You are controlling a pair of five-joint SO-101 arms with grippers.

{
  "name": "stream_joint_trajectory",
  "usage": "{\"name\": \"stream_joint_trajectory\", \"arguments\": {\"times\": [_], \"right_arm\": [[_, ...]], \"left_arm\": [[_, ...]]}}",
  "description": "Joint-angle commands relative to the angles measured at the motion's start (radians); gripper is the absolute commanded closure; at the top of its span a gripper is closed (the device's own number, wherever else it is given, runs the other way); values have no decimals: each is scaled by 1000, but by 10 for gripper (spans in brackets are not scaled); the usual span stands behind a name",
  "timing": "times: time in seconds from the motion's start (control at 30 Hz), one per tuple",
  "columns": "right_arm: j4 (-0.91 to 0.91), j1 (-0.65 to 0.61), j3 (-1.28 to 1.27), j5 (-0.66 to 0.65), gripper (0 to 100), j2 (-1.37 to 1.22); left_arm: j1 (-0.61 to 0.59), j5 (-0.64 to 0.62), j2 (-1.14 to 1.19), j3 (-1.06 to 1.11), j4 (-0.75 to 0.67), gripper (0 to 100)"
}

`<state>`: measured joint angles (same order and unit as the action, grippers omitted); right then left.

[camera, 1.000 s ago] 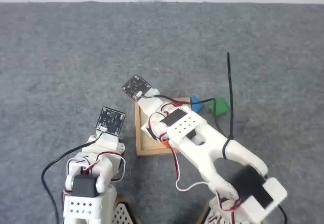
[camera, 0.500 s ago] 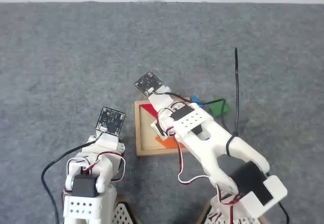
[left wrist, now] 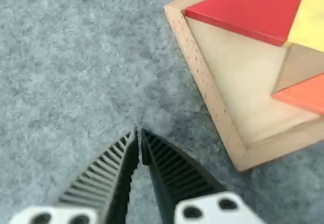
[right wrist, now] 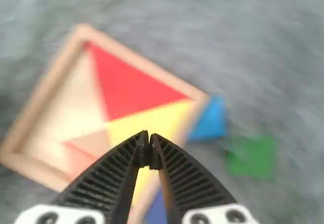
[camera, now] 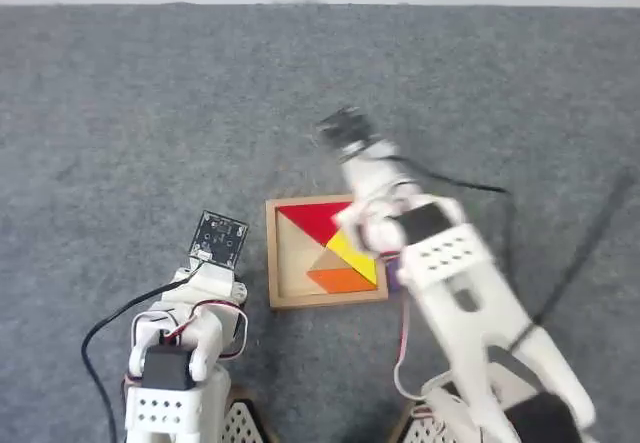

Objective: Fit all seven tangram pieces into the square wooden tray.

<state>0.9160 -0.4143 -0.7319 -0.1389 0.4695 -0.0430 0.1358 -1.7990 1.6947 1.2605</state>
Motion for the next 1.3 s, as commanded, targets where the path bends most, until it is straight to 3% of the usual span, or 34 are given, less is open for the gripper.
{"name": "stream_joint_trajectory", "arguments": {"times": [0.0,0.3,0.6,1.07,1.27], "right_arm": [[31,148,6,-41,971,38],[22,188,138,-172,762,-305],[44,277,364,-210,676,-579],[77,248,442,-259,686,-756],[77,248,440,-256,842,-750]], "left_arm": [[-5,-8,-25,-12,6,987],[-5,-8,-25,-12,6,987],[-5,-8,-25,-12,6,987],[-5,-8,-25,-12,6,987],[-5,-8,-25,-12,6,987]]}}
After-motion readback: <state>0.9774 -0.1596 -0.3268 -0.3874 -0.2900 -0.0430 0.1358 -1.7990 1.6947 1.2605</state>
